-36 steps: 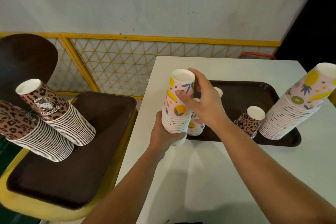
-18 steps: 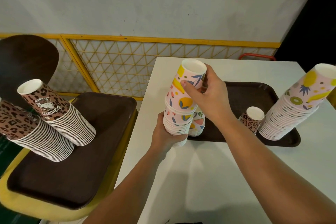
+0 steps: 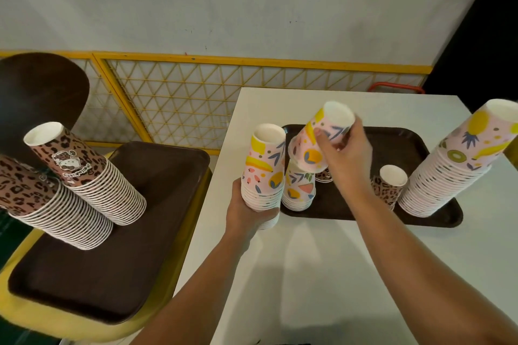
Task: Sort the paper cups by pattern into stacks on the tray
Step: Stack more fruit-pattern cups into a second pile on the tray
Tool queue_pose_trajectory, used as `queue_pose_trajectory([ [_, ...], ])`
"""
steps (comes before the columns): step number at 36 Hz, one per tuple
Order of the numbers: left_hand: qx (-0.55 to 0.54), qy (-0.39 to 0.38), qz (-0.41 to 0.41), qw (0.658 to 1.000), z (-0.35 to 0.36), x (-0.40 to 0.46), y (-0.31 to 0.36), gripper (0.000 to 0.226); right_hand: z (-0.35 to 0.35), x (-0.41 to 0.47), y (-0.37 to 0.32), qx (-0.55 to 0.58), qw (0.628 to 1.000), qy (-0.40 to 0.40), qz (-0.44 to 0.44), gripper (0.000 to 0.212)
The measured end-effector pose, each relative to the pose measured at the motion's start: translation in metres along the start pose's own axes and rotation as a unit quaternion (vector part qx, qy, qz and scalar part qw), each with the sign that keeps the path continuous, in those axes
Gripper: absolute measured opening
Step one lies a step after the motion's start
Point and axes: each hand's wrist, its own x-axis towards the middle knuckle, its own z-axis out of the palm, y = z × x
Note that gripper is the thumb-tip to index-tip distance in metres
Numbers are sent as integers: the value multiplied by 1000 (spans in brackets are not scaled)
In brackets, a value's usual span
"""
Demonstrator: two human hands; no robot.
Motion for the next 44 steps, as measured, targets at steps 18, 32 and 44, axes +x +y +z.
queue_pose_trajectory([
  [18, 0, -22, 22, 1000, 7, -1, 12, 79, 19, -15, -22, 25, 982, -186, -34, 68],
  [32, 7, -43, 18, 999, 8, -5, 15, 93, 21, -14, -32, 8, 988, -134, -70, 41],
  [44, 16, -25, 12, 999, 7, -2, 8, 83, -2, 18, -51, 125, 992, 20, -8, 34],
])
